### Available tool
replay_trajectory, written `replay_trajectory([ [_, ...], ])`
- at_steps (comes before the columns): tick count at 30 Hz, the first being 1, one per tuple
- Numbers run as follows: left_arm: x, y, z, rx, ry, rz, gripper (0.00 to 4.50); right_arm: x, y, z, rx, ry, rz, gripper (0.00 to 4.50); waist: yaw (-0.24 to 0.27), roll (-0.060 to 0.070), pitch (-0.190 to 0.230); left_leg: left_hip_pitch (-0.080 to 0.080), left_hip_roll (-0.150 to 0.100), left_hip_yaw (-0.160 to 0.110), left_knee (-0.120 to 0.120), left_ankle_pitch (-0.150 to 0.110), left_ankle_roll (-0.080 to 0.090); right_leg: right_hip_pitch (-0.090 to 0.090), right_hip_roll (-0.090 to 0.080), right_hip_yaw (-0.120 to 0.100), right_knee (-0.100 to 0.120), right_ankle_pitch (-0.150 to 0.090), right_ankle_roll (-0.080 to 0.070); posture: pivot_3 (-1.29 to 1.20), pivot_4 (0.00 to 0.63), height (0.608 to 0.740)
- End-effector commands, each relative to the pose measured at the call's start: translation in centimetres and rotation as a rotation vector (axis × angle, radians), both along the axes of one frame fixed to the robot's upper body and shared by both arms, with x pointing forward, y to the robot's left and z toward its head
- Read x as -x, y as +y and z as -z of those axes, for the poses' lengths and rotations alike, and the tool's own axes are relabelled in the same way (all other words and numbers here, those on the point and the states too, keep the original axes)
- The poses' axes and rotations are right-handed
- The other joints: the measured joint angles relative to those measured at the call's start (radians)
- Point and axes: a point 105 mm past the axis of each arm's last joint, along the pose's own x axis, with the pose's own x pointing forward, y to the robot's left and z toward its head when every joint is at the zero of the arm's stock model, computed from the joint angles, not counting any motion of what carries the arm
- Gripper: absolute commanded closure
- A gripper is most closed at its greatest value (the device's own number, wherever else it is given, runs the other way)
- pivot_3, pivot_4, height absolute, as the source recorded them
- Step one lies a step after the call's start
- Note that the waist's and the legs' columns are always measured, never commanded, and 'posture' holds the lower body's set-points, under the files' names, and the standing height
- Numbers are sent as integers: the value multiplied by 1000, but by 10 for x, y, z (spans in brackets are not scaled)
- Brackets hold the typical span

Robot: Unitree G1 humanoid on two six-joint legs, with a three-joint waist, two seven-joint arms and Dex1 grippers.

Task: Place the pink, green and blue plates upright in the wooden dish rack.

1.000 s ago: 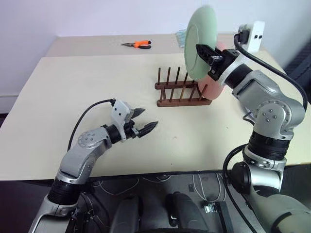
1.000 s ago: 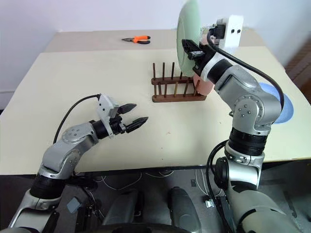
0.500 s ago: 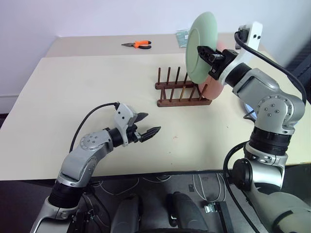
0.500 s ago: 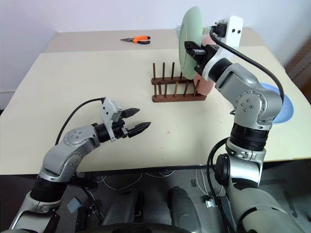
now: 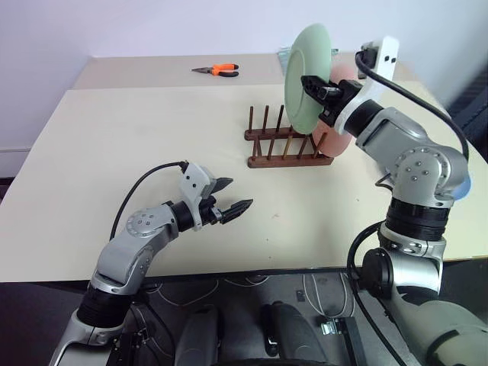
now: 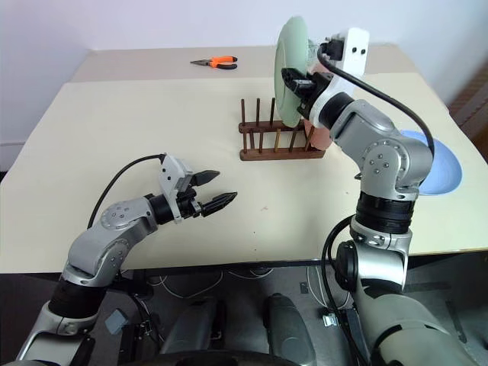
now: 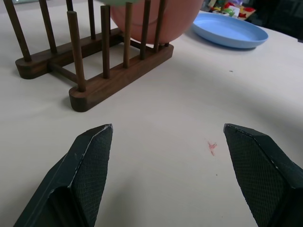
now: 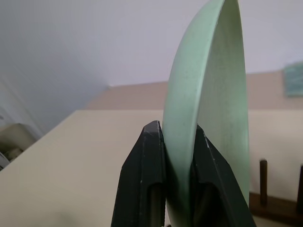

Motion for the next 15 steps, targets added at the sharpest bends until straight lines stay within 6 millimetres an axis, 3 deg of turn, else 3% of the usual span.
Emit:
replay_trajectory([
  [1, 2, -3, -12, -1, -53, 14, 670, -6, 0, -1, 3, -22, 24, 4261, 0, 0, 0, 0, 0, 0, 0, 0, 0, 0, 0, 0, 0, 0, 0, 0, 150, 740],
  [2, 2, -3, -12, 0, -56, 14, 670, -8, 0, 0, 12, -25, 28, 4261, 0, 0, 0, 0, 0, 0, 0, 0, 0, 0, 0, 0, 0, 0, 0, 0, 150, 740],
  [3, 2, -3, -12, 0, -57, 13, 593, -9, -1, 1, 19, -28, 32, 3556, 0, 0, 0, 0, 0, 0, 0, 0, 0, 0, 0, 0, 0, 0, 0, 0, 150, 740],
  [4, 2, -3, -12, 0, -57, 12, 593, -10, -1, 1, 25, -36, 34, 3262, 0, 0, 0, 0, 0, 0, 0, 0, 0, 0, 0, 0, 0, 0, 0, 0, 150, 740],
  [9, 2, -1, -11, -3, -57, 3, 593, -9, -3, -14, 150, -185, 82, 858, 0, 0, 0, 0, 0, 0, 0, 0, 0, 0, 0, 0, 0, 0, 0, 0, 150, 740],
  [15, 3, -1, -11, -4, -60, 0, 593, 22, -8, -57, 412, -509, 84, 858, 3, 0, 0, -1, 0, 0, 0, 0, 0, 0, 0, -1, -1, 0, 0, 0, 150, 740],
])
